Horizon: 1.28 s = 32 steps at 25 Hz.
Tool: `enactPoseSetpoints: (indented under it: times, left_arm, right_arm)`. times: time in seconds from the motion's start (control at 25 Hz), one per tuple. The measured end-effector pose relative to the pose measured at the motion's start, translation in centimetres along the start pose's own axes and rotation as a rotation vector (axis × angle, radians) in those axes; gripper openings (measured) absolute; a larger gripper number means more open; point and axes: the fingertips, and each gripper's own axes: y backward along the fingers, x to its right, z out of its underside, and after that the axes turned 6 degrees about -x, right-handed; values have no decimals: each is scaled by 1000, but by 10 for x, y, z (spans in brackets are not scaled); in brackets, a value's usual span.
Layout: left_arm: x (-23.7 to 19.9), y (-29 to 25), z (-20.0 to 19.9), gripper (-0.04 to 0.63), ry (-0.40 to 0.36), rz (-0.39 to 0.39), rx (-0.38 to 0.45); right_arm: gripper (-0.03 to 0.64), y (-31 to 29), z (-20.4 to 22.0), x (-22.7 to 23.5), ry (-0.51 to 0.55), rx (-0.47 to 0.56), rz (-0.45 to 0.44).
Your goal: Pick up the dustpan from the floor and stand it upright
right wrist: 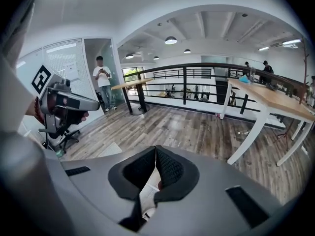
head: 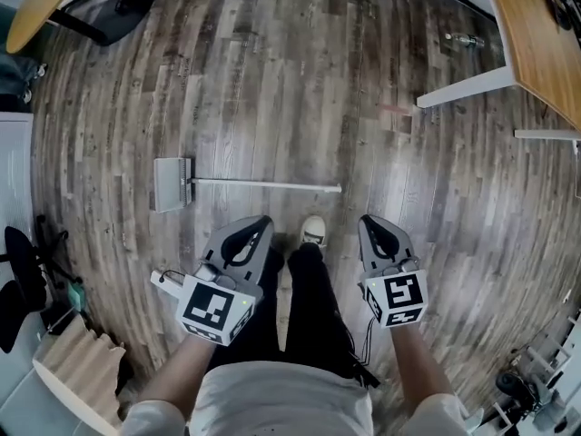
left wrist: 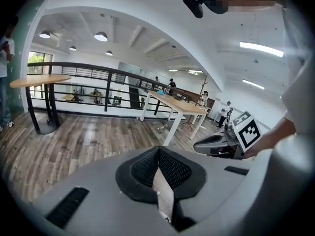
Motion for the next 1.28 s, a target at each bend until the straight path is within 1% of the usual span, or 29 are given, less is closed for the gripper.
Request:
enactPoseSetpoints:
  times: [0.24,0.44,0.6,0.72,0.88,1.04,1.12,1.28]
  left_arm:
    - [-25,-56,52,23,-3,21,-57]
    - [-43,-101,78,23,-16,28,-73]
    - [-56,-133,103,23,-35,40,-83]
    - [-67,-158,130,23,-48,43,-116]
    - [-83,-191,172,23,-51,48,-173]
    - [-93,-223,217,23,-94,79,-234]
    - [-97,-238,231,23,-82,85,-250]
    - [-95,-260,244,23,-47,101,-253]
  right_arm:
    - [26,-85,80,29,8,-100,26]
    - [26,-145,136,47,30,-190,46]
    - [28,-193,184,55,84,-261,20]
    - [28,-222,219,59,145,-303,-8]
    - [28,-249,248,65,173,-336,-28]
    - [28,-278,276,65,168,-370,-39]
    - [28,-292,289,68,161,-382,-45]
    - [28,-317,326,77,165,-438,-50]
